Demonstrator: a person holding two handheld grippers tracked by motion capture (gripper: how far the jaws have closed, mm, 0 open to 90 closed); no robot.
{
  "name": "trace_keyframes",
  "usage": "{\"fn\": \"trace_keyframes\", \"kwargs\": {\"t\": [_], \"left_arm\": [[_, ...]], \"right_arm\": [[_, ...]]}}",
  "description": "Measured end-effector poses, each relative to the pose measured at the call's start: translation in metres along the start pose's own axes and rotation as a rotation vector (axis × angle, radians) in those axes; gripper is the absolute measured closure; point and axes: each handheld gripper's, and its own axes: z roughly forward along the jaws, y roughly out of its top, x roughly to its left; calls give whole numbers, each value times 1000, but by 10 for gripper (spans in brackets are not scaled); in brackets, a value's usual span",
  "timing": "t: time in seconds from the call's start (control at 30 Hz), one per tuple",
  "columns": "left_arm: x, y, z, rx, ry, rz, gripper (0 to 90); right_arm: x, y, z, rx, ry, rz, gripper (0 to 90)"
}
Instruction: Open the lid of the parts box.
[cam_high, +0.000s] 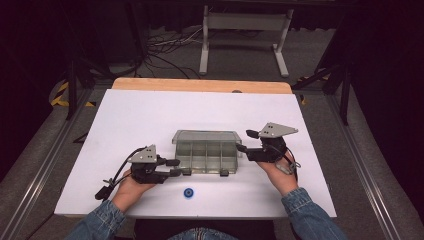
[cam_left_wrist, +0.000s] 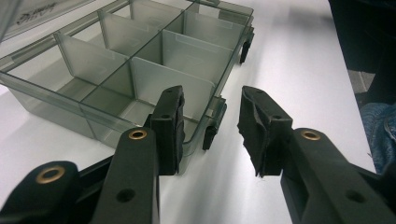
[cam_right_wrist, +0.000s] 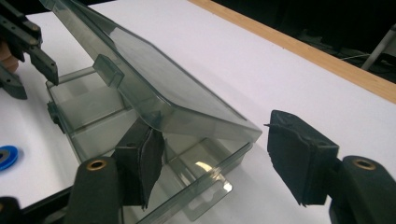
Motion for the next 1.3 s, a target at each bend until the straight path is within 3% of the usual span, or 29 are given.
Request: {"fn": "trace_keyframes", "kwargs": {"t": [0.3,0.8,1.3], "left_arm": [[1,0,0,-5,-4,0,583],[0,-1,0,-8,-12,-5,571],[1,-1,0,-7,-11,3,566]], "right_arm": [[-12,16,5,-35,10,7,386],[-28,37,28,-33,3,-2,478],[-47,41,47,-41,-6,73,536]]}}
